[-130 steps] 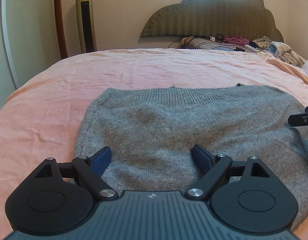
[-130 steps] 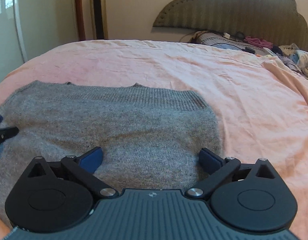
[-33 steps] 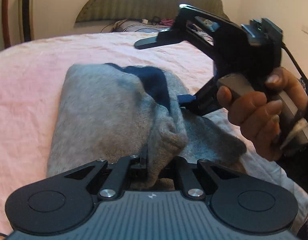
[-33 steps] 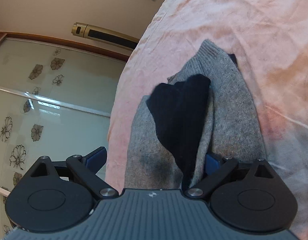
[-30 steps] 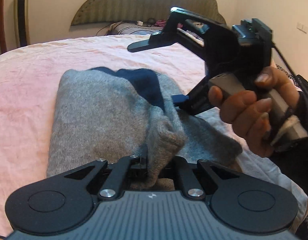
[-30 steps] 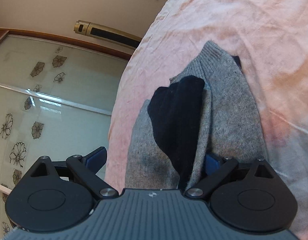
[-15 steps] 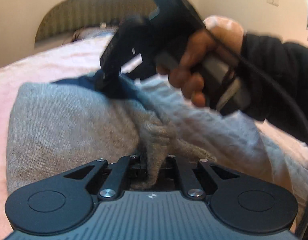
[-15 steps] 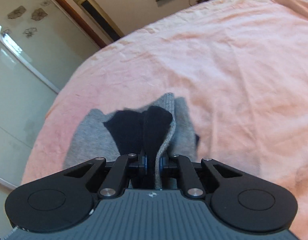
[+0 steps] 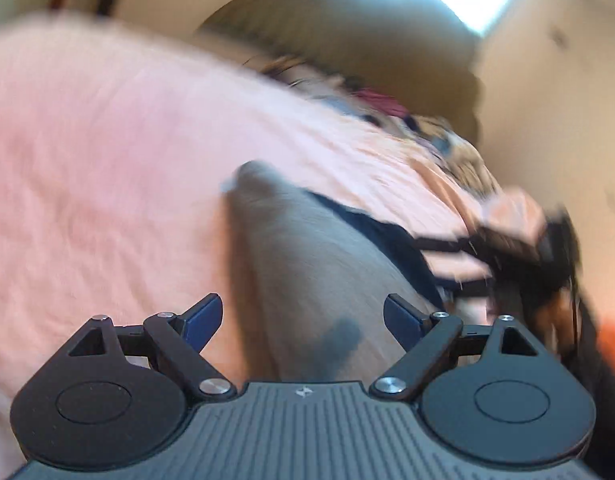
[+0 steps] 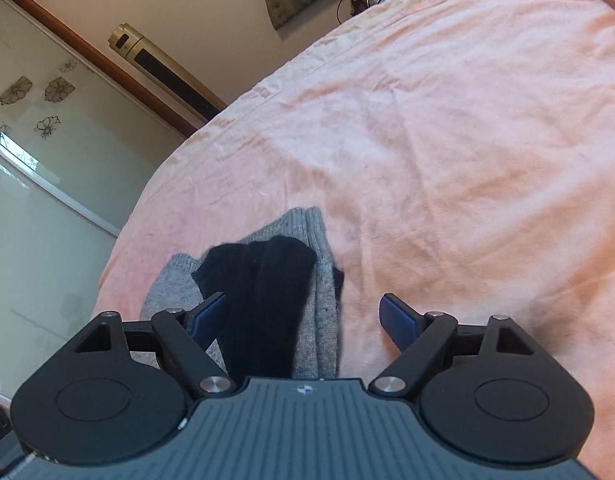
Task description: Fold small clothes
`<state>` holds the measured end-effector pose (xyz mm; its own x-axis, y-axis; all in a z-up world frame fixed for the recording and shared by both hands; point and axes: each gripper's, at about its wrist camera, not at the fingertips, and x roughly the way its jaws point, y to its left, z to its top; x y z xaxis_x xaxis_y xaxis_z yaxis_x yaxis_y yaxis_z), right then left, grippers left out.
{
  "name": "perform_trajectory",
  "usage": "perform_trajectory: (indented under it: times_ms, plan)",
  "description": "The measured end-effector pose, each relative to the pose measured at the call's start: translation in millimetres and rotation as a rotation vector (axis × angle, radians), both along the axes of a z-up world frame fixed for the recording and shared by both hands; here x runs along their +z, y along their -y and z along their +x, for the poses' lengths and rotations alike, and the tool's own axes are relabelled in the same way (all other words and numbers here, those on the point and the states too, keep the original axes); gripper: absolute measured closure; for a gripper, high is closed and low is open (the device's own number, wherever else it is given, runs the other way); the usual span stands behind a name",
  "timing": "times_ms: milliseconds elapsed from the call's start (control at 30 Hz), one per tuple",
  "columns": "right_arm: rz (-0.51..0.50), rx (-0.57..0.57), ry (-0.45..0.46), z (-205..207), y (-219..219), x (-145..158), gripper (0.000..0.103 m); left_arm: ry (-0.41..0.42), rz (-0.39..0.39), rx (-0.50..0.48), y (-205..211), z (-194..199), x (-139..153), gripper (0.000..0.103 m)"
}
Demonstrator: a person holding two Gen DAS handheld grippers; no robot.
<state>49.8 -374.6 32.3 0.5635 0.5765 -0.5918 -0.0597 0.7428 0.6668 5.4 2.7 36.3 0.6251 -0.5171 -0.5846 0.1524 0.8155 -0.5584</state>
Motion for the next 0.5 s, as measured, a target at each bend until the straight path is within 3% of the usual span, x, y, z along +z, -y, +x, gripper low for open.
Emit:
perform_trajectory:
  times_ms: [67,133,167,200,233,333,500]
  plan:
    - [0.003,0.018,-0.003,8.1,-12.5,-0.2,0.019,-0.096,-0.133,-0.006,-7.4,33.5,-19.2,0.016]
    - [-0.018,0.02,0.004,12.3,-20.8,0.6,0.023,-0.119,-0.171,-0.027,7.3,57.0,-30.0,0.021]
    - [-0.038,0.017,0.01,13.4,-23.9,0.7,0.033,-0.12,-0.166,-0.04,16.4,59.7,-33.0,0.043]
    - [-0.055,0.021,0.006,14.5,-27.2,0.2,0.062,-0.148,-0.151,-0.047,20.3,62.4,-37.2,0.06]
    - [-0.04,0.044,-0.02,17.1,-30.0,-2.8,0.078,-0.17,-0.141,-0.04,22.6,68.3,-40.9,0.068]
    - [-0.062,0.049,0.02,15.3,-39.6,5.6,0.077,-0.11,-0.105,-0.051,19.1,61.7,-29.7,0.075]
    - [0.039,0.049,0.116,36.2,-56.0,32.3,0.078,0.038,-0.032,-0.02,-8.3,69.5,10.7,0.076]
